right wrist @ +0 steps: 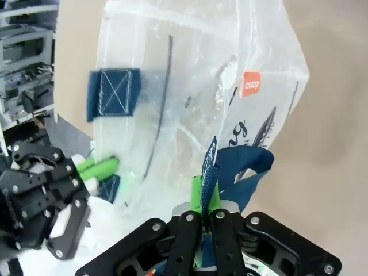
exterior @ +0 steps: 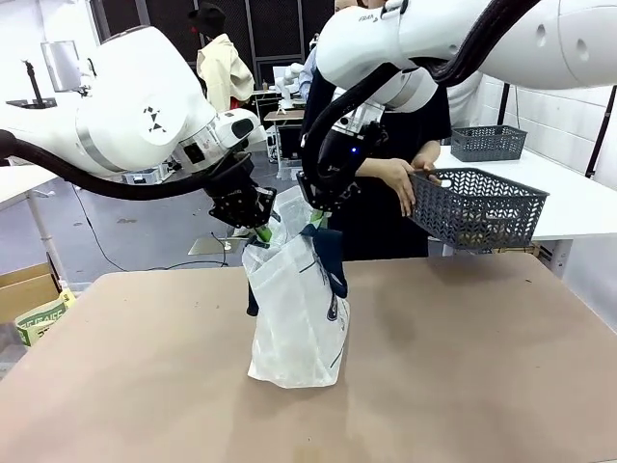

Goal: Transfer purchased items from the store into the shopping bag.
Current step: Open the Reusable shopping bag in the center of the table, then move the Reusable shopping bag to the right side of the table.

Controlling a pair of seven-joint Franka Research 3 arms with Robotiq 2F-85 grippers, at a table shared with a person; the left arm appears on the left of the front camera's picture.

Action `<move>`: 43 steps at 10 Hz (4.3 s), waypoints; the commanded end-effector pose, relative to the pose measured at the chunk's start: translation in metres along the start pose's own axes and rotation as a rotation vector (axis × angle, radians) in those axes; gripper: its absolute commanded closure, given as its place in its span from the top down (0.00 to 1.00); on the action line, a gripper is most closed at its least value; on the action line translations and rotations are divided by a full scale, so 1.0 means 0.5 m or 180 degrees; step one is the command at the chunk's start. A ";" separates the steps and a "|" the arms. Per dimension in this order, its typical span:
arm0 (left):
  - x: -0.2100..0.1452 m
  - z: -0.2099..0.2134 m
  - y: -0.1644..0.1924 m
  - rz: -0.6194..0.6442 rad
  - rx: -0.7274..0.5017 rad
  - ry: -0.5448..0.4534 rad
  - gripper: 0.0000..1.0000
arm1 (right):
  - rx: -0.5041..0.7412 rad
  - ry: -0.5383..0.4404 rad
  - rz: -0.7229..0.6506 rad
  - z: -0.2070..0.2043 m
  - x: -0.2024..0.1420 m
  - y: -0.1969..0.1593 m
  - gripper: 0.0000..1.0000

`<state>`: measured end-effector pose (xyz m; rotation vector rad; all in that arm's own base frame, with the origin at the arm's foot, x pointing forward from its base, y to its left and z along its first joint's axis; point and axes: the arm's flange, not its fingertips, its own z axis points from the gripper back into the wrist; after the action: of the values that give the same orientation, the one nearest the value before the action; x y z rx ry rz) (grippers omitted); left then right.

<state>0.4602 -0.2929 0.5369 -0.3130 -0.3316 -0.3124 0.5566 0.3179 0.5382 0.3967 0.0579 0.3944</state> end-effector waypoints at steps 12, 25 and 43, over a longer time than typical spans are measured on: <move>-0.072 0.056 0.144 0.0054 0.0588 0.0011 0.00 | -0.0970 0.0534 0.1144 0.088 -0.118 -0.124 0.00; -0.067 0.038 0.114 -0.0449 0.0662 0.0139 0.00 | -0.1116 0.0579 0.1383 0.079 -0.114 -0.113 0.00; -0.067 0.038 0.114 -0.0449 0.0662 0.0139 0.00 | -0.1116 0.0579 0.1383 0.079 -0.114 -0.113 0.00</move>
<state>0.4453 -0.2271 0.5276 -0.0832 -0.3404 -0.4339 0.5292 0.2341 0.5515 0.0203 0.0683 0.8563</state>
